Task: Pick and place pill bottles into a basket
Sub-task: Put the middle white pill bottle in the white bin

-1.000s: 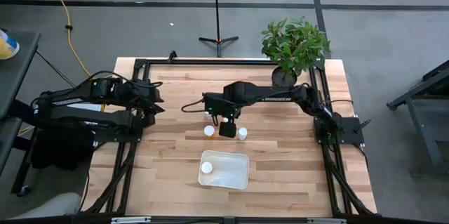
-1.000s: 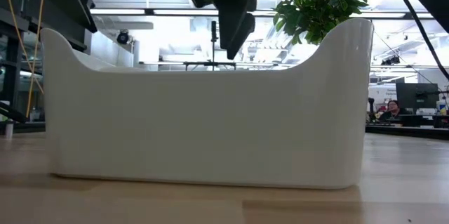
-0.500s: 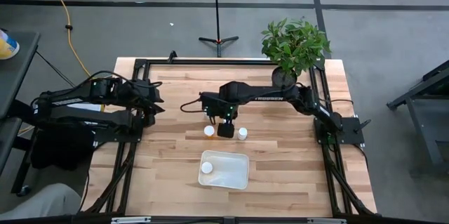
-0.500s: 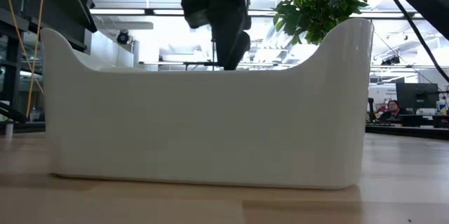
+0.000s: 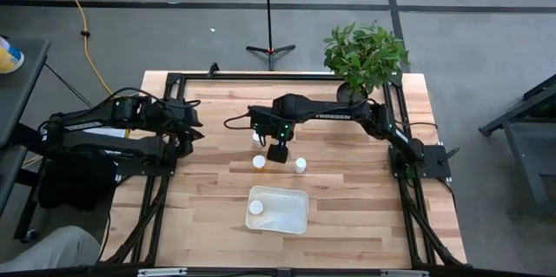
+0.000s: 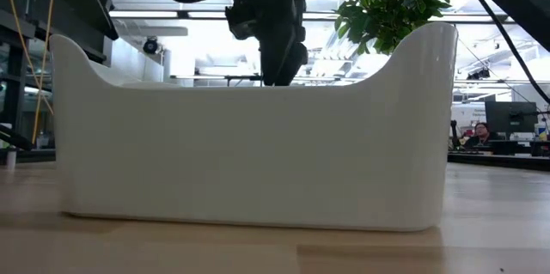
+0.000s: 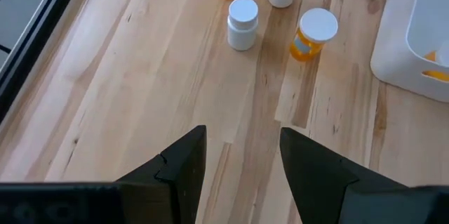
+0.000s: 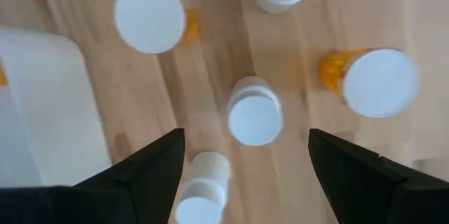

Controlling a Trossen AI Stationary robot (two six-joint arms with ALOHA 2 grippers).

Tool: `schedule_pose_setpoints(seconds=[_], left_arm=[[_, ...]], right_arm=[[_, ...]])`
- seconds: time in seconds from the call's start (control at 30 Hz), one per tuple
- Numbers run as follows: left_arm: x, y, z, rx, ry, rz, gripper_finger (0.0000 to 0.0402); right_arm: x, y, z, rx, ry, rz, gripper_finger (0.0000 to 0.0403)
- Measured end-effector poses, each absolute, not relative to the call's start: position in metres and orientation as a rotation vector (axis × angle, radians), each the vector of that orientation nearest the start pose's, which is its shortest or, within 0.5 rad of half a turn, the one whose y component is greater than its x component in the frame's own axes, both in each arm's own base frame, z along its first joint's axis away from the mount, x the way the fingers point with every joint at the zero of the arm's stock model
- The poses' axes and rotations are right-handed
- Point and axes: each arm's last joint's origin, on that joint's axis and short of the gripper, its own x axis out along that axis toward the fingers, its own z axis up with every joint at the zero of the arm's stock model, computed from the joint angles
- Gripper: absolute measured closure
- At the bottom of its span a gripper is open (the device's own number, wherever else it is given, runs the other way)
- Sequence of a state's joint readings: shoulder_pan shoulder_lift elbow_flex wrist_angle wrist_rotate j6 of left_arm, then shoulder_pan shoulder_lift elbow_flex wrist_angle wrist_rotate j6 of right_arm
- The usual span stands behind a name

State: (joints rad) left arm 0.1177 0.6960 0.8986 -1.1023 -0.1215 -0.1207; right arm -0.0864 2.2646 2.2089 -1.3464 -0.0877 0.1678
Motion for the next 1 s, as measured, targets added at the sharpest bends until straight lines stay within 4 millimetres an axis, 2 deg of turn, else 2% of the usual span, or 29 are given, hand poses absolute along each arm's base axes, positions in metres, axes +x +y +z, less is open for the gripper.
schedule_pose_setpoints(seconds=[0.27,0.53,1.0], left_arm=[[0.104,0.016,0.305,-0.132,0.885,0.279,0.0186],[0.105,0.013,0.305,-0.174,0.884,0.199,0.0186],[0.106,0.012,0.306,-0.184,0.880,0.158,0.0186]], right_arm=[[0.451,-0.035,0.250,0.321,1.445,-0.120,0.0110],[0.454,-0.035,0.240,0.333,1.470,-0.122,0.0109],[0.456,-0.056,0.235,0.483,1.445,-0.221,0.0109]])
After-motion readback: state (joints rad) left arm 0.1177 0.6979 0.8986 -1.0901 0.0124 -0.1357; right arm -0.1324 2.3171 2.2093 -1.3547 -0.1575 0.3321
